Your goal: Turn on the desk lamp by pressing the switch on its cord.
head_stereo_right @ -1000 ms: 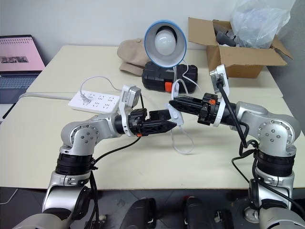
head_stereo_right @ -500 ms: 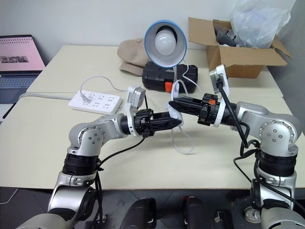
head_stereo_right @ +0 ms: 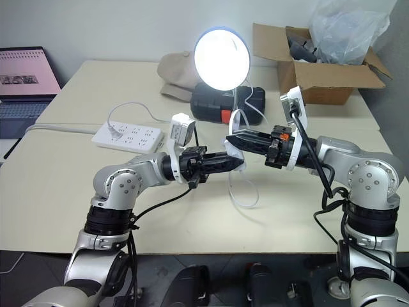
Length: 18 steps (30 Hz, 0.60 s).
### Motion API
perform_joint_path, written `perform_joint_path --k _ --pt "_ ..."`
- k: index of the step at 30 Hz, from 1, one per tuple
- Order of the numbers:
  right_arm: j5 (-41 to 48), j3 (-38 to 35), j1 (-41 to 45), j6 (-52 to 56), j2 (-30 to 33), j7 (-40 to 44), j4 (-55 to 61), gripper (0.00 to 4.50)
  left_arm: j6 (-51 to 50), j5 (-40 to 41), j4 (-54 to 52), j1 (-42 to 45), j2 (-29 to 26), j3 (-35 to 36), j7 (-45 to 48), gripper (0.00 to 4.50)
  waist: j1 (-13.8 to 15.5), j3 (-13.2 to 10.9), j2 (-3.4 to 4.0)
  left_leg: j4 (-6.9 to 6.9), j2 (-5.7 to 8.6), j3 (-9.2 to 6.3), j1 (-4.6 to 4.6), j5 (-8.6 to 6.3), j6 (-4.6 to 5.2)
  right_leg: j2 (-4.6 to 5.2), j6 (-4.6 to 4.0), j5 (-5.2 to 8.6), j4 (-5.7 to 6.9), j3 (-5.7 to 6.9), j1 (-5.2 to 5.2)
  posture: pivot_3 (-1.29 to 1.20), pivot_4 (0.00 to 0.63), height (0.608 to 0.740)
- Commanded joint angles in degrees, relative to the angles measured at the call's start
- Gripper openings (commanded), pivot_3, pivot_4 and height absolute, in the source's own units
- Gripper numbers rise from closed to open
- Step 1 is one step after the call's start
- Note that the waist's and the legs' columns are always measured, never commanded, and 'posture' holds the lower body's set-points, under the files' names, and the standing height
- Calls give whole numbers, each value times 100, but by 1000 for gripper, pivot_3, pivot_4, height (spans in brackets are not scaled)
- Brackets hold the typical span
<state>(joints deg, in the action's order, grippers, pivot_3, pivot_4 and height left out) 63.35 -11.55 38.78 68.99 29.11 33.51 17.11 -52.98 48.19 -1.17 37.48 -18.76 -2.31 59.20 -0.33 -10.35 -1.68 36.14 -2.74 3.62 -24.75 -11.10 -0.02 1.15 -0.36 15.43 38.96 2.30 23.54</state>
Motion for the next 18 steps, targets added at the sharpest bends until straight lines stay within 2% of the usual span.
perform_joint_path --k 1,3,4,13,15,18 --pt "136 -13 145 -121 56 34 113 322 -27 187 -71 34 9 202 -20 521 0 0 0 0 0 0 0 0 0 0 0 0 0 0 0 0 150 740" --pt "137 -8 149 -124 49 26 110 322 -39 170 -66 46 -16 205 -41 521 0 0 0 0 0 0 0 0 0 0 0 0 0 0 0 0 150 740" --pt "141 -9 149 -125 48 25 109 322 -56 176 -66 50 -26 198 -38 1213 0 0 0 0 0 0 0 0 0 0 0 0 0 0 0 0 150 740" --pt "103 -15 80 -178 71 -48 70 317 157 -60 -170 -22 -354 37 231 2879 -1 0 0 0 -1 -1 0 0 0 -1 0 0 0 1 0 0 150 740" --pt "109 -55 32 -163 81 -120 53 316 437 -345 -297 -127 -562 -116 358 3199 -2 0 0 0 -1 -1 0 0 0 -1 0 0 -1 1 0 0 150 740" --pt "115 -132 -51 -86 146 -287 -18 316 1540 -1313 -479 -338 -966 -489 507 3927 -2 0 0 -2 -1 2 0 0 0 0 0 0 -2 -1 1 0 150 740"
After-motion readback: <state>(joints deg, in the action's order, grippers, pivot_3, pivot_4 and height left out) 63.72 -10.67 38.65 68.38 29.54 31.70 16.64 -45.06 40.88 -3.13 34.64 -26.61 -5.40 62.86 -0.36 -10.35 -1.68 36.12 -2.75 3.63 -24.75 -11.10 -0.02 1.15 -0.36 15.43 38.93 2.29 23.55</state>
